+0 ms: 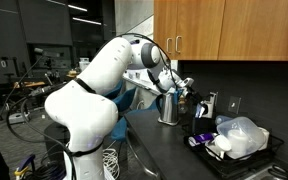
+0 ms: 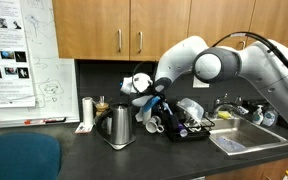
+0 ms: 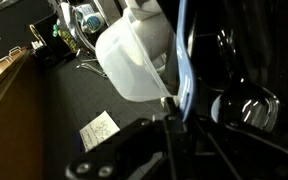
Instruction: Take a fork and a knife off of the dish rack
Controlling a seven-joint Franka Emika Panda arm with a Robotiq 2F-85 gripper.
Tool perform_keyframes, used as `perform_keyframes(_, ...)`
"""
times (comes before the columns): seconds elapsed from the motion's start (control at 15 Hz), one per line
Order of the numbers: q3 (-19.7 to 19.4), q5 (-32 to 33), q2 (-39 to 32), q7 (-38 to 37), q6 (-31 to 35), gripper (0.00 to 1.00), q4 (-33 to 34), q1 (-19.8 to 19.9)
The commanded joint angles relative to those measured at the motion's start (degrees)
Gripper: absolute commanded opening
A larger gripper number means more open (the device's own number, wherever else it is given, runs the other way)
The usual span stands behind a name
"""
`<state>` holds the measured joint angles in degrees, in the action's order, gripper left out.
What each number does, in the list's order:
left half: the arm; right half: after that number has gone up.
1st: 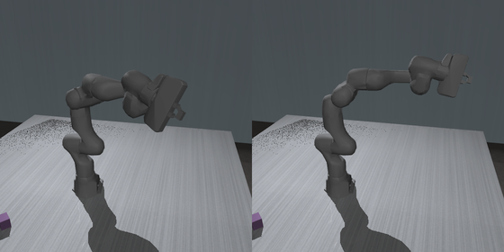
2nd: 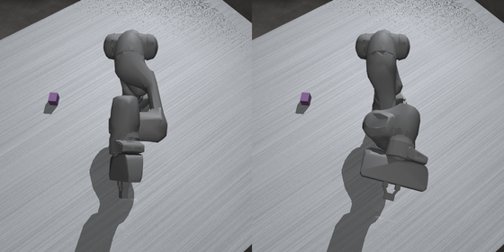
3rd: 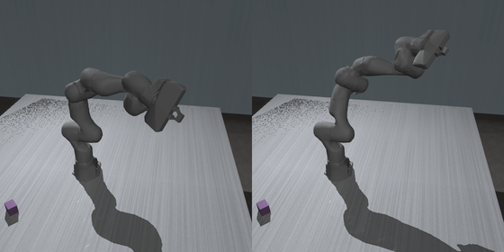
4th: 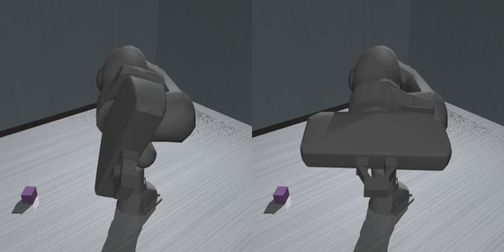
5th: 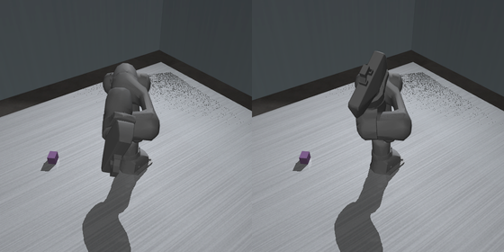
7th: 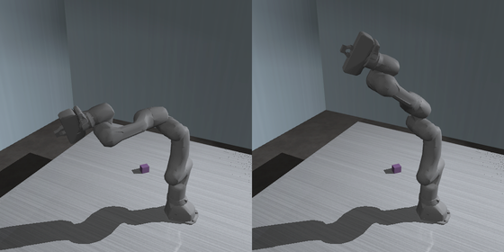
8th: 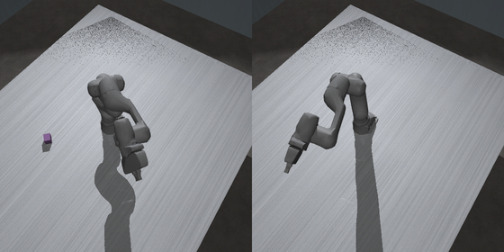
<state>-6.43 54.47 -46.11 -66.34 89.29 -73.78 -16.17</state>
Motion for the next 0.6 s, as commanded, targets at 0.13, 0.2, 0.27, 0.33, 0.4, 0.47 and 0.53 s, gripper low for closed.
perform_keyframes(0.13,1.11,2.32,3.70,-3.65,-0.59,0.02,-2.35,0.03)
perform_keyframes(0.2,1.27,2.26,3.84,-4.25,-0.62,0.02,-2.38,0.07)
perform_keyframes(0.27,1.31,2.27,3.90,-5.09,-0.66,0.02,-2.32,0.07)
perform_keyframes(0.33,1.37,2.33,3.95,-5.87,-0.60,0.02,-2.31,0.08)
perform_keyframes(0.4,1.43,2.45,3.93,-6.45,-0.62,0.02,-2.26,0.10)
perform_keyframes(0.47,1.49,2.50,3.96,-6.90,-0.61,0.02,-2.21,0.14)
perform_keyframes(0.53,1.49,2.58,4.01,-7.21,-0.76,0.02,-2.11,0.15)
